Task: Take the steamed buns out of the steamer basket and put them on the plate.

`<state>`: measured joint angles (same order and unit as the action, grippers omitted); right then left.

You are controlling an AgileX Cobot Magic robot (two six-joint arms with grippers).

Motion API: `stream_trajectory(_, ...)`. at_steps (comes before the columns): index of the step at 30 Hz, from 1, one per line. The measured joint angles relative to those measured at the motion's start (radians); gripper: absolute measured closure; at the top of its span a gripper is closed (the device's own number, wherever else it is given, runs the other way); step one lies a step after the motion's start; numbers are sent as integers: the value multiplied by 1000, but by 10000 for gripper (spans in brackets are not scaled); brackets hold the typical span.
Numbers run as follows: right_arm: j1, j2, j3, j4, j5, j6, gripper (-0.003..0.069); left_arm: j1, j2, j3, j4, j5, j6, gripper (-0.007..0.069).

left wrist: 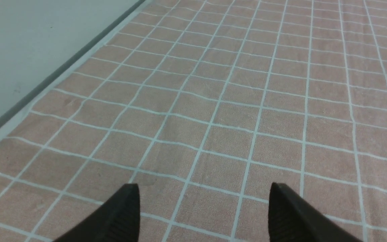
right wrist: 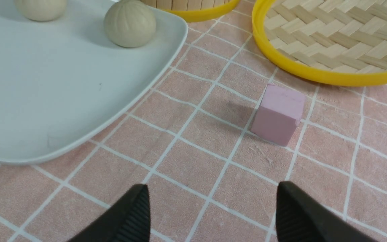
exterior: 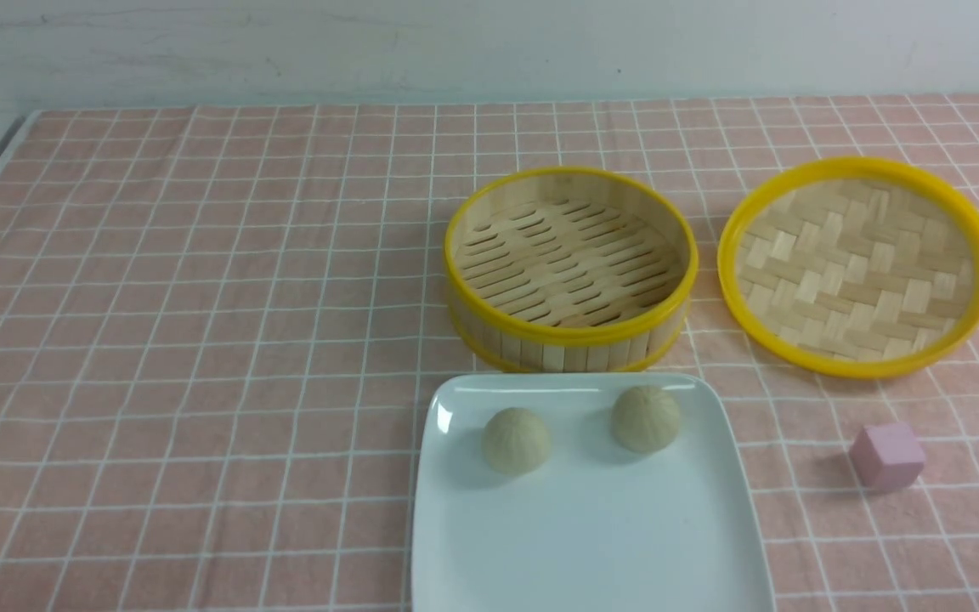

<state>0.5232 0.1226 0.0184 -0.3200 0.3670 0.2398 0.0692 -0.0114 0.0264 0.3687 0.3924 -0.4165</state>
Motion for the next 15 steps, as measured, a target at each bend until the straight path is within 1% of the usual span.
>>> stream_trajectory(1,0,0,0,0,0,0,164,0,0,0,-27,-2,37,113)
stream_trajectory(2,0,0,0,0,0,0,164,0,0,0,-30,-2,37,113)
stream_trajectory(5,0,0,0,0,0,0,164,0,0,-2,-102,-3,119,113)
stream_trajectory(8,0,0,0,0,0,0,164,0,0,-2,-146,-4,183,113)
stream_trajectory(11,0,0,0,0,0,0,164,0,0,-3,-154,-4,208,113)
stream_trajectory(15,0,0,0,0,0,0,164,0,0,-3,-159,-4,209,113)
